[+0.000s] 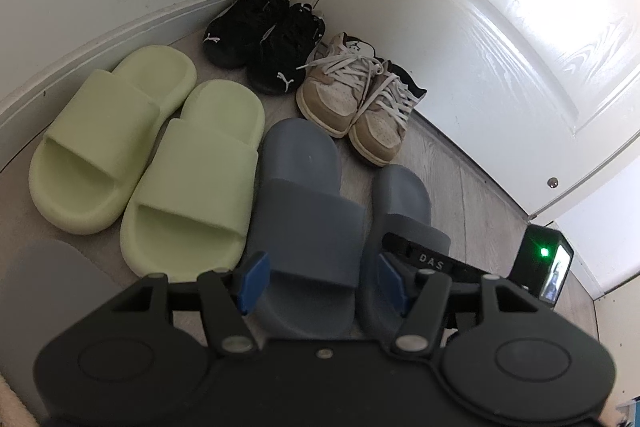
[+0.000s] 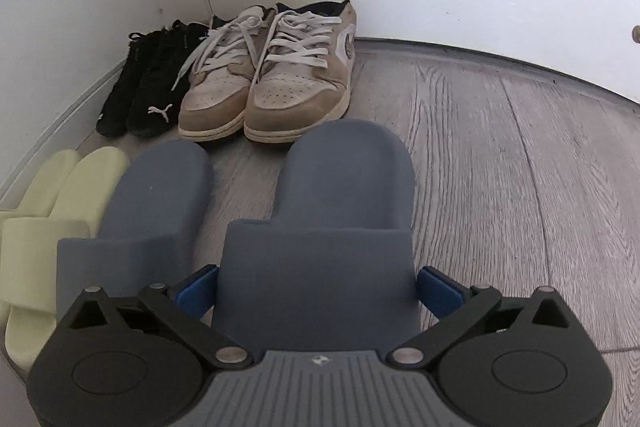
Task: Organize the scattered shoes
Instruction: 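Adjust the dark grey slides into line with the right gripper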
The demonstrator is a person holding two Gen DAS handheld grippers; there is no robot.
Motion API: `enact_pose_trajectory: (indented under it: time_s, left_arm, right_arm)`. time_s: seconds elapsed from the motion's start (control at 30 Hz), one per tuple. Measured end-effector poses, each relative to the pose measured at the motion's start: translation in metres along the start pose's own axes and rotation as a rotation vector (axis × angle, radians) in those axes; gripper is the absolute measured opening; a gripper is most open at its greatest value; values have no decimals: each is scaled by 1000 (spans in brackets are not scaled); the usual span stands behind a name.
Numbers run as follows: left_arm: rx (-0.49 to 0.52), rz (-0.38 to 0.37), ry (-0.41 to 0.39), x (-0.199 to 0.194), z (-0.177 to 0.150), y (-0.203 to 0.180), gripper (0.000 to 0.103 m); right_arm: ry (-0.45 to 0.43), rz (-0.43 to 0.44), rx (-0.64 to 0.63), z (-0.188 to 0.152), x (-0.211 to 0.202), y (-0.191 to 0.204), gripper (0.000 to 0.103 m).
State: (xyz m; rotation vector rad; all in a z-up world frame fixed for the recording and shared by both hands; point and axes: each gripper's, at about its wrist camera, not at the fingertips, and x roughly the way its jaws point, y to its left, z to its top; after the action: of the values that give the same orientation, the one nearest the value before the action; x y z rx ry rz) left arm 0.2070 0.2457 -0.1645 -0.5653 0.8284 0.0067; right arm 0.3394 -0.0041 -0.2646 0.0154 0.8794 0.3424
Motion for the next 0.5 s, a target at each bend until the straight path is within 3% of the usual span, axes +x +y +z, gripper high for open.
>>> enact_pose_trajectory:
  time_s: [0.23, 0.5]
  left_arm:
    - [-3, -9, 0, 0, 0, 1, 61]
    - [-7, -20, 1, 0, 1, 0, 61]
  right_arm:
    - [45, 67, -70, -10, -12, 12, 101]
    - [80, 15, 25, -15, -19, 36, 100]
